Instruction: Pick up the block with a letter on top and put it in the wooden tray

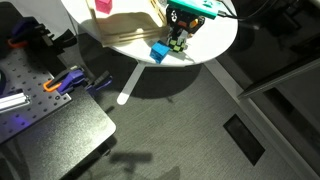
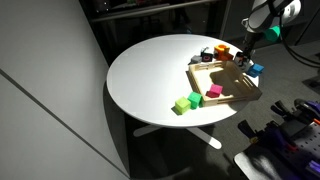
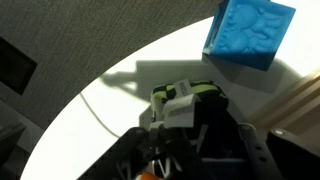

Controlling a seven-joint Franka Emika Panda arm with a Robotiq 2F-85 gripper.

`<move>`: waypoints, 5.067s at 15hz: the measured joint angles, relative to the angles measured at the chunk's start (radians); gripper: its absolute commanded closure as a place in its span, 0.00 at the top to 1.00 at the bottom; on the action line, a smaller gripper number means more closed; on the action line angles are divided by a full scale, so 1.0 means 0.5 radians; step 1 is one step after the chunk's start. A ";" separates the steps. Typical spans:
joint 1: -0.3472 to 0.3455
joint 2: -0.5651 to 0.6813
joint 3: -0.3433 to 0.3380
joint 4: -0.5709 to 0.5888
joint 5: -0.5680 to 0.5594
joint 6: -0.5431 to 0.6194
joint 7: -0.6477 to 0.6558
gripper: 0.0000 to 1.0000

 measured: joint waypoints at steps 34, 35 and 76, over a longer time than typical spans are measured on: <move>0.491 -0.552 0.180 -0.174 -0.007 -0.713 0.278 1.00; 0.496 -0.573 0.180 -0.174 0.007 -0.734 0.293 1.00; 0.785 -0.965 0.245 -0.221 0.230 -1.095 1.312 1.00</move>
